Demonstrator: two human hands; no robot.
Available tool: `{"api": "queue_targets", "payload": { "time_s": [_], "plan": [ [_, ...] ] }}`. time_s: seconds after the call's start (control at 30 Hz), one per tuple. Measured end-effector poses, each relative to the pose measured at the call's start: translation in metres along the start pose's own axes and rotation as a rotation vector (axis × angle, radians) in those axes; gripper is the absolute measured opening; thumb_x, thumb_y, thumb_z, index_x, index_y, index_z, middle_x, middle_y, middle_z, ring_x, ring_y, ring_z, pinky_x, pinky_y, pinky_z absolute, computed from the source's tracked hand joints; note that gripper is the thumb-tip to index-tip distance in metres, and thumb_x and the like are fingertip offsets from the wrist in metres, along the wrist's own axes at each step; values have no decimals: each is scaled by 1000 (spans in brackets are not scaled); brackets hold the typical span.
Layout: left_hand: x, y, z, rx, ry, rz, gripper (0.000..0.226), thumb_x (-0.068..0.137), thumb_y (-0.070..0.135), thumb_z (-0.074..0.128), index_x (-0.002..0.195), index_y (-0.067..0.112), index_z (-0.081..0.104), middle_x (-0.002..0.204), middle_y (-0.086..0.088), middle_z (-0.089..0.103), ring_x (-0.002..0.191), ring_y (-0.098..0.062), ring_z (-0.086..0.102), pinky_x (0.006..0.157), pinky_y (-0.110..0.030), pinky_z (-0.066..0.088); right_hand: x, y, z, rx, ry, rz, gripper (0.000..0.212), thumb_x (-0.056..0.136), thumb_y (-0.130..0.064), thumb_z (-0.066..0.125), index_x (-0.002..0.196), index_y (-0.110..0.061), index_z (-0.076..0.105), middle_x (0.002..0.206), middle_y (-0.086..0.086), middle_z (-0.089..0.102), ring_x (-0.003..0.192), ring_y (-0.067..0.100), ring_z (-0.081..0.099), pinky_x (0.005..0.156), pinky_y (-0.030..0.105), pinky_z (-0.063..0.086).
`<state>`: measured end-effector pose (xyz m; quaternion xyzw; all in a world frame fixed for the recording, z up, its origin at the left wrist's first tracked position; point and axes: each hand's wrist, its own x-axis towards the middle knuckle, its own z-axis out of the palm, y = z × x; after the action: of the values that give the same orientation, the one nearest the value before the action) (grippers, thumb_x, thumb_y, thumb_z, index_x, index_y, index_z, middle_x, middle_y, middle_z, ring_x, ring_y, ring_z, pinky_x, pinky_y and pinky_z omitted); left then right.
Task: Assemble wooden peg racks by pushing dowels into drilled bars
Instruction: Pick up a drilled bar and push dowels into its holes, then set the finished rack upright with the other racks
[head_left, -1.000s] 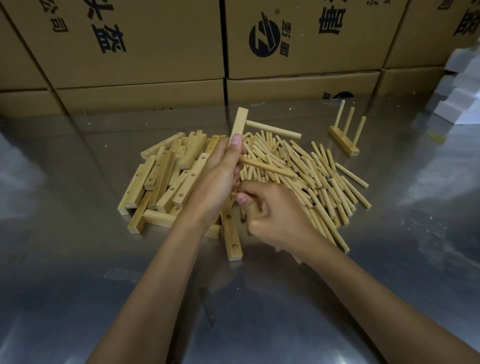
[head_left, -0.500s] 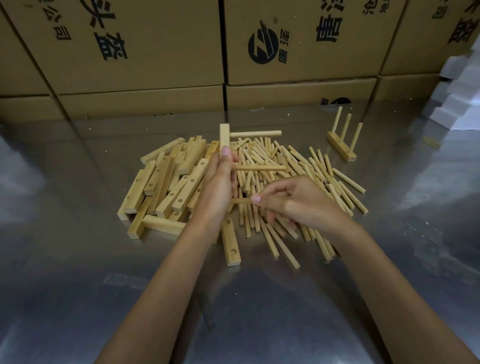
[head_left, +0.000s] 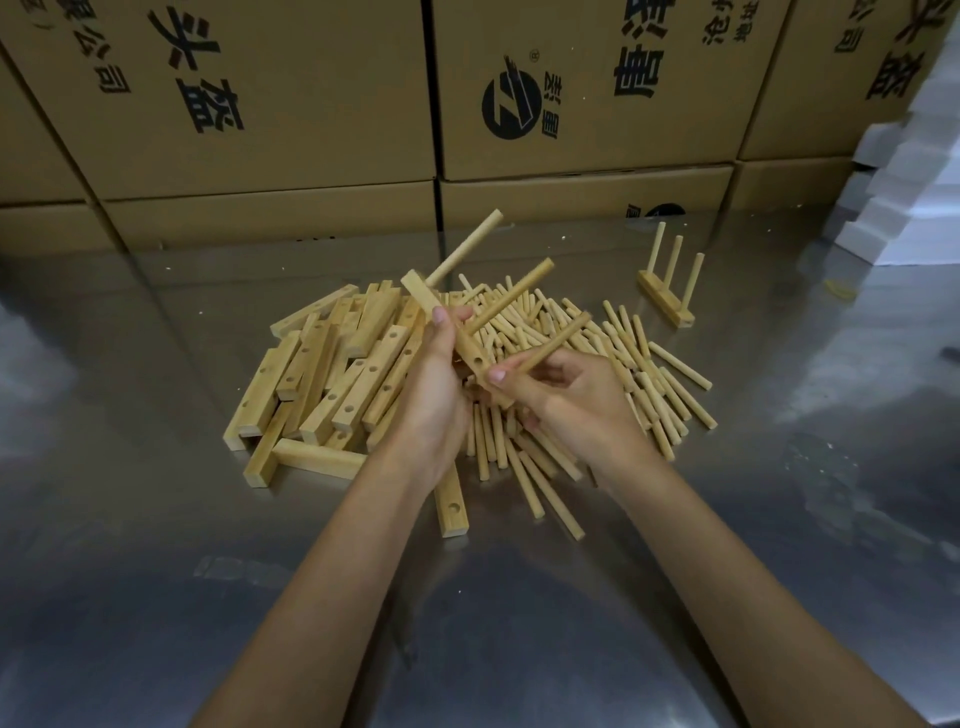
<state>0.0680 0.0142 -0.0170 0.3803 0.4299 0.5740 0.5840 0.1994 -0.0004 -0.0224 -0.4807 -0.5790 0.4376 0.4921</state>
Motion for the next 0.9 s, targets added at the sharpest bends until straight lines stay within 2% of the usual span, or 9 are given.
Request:
{"api": "queue_targets", "payload": {
  "time_s": [0.1,0.17,0.33,0.43,0.5,0.57,0.7,0.83,0.9],
  "plan": [
    [1,-1,-2,128,-53,22,44,107,42,36,148,27,42,133,-11,59,116,-22,60,88,-34,50,9,4,-20,-196,150,-39,7,86,-29,77,88,-23,73,76,-15,72,74,-5,67,57,11,51],
    [4,-2,-6,162,-38,45,47,106,41,40,151,29,34,129,-8,58,117,-23,58,86,-34,51,19,7,-45,-371,323,-76,9,86,-33,75,83,-27,70,67,-13,68,67,-9,64,50,6,44],
    [6,-5,-6,227,-4,67,34,106,40,43,138,32,45,120,-5,62,109,-19,62,76,-30,52,36,25,-127,-618,622,-67,15,91,-34,70,90,-19,68,69,-12,60,62,6,58,56,23,44],
    [9,-6,-6,230,11,59,35,105,38,44,138,27,48,117,-5,63,106,-19,63,73,-29,52,40,42,-160,-604,763,-27,12,95,-30,66,91,-19,65,71,-6,59,59,3,51,52,13,36],
    [10,-6,-6,231,17,65,39,106,35,43,142,21,49,113,-5,64,102,-18,63,70,-28,51,45,52,-176,-642,845,48,16,94,-28,66,93,-12,69,75,4,63,63,13,55,55,18,37],
    [11,-4,-7,234,25,73,40,106,33,42,143,18,49,110,-5,64,97,-16,63,69,-28,51,50,62,-188,-696,872,151,24,94,-29,65,96,-6,71,86,15,67,75,28,56,67,28,38],
    [11,-3,-5,231,24,71,41,106,31,42,143,14,49,110,-8,62,94,-16,62,71,-28,50,57,78,-197,-703,832,265,29,95,-32,64,94,-4,70,81,15,65,75,26,52,69,31,36],
    [11,-2,-3,232,19,57,41,106,30,43,142,13,49,116,-13,62,96,-17,62,72,-29,50,69,78,-199,-664,710,280,28,96,-31,63,94,-6,73,80,16,69,78,28,64,61,29,38],
    [11,-2,-3,240,15,52,40,105,30,45,141,13,50,116,-13,62,98,-18,63,72,-29,50,76,77,-198,-643,668,278,26,96,-32,64,102,-8,73,87,15,70,83,28,66,67,32,48]
  ]
}}
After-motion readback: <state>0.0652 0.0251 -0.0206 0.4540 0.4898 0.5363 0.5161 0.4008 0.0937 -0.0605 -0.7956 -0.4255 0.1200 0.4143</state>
